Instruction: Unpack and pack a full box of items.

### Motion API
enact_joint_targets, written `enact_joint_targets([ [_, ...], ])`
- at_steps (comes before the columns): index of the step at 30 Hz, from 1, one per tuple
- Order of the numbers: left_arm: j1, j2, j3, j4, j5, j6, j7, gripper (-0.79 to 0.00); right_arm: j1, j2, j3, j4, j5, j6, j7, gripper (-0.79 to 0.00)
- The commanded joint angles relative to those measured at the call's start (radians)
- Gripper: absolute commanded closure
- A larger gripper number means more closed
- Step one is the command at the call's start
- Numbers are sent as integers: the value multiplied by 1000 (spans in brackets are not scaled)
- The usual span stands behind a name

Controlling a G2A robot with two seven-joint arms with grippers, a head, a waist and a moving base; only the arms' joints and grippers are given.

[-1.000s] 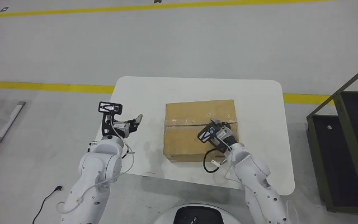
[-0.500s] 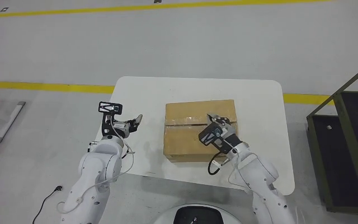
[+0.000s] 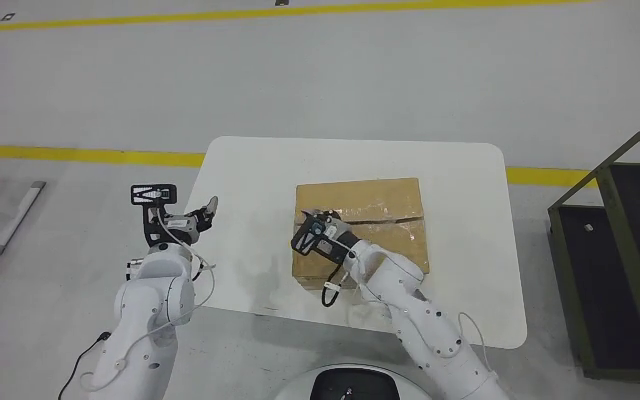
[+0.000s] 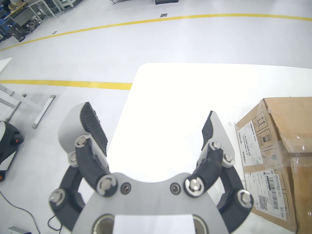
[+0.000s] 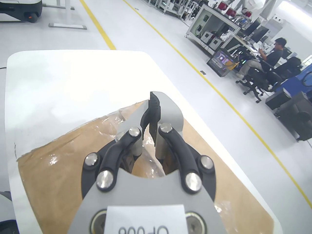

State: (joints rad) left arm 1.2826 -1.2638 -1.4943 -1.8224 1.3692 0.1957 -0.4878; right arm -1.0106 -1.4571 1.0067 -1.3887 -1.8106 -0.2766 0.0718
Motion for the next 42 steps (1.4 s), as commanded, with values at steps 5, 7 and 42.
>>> enact_joint_targets([
  [5,0,0,0,0,0,0,0,-785,-4,-2,28,69,62,48,-1,0],
  [7,0,0,0,0,0,0,0,-785,-34,5,60,42,78,56,-2,0],
  [42,0,0,0,0,0,0,0,-785,-498,105,507,-533,-26,14,106,0],
])
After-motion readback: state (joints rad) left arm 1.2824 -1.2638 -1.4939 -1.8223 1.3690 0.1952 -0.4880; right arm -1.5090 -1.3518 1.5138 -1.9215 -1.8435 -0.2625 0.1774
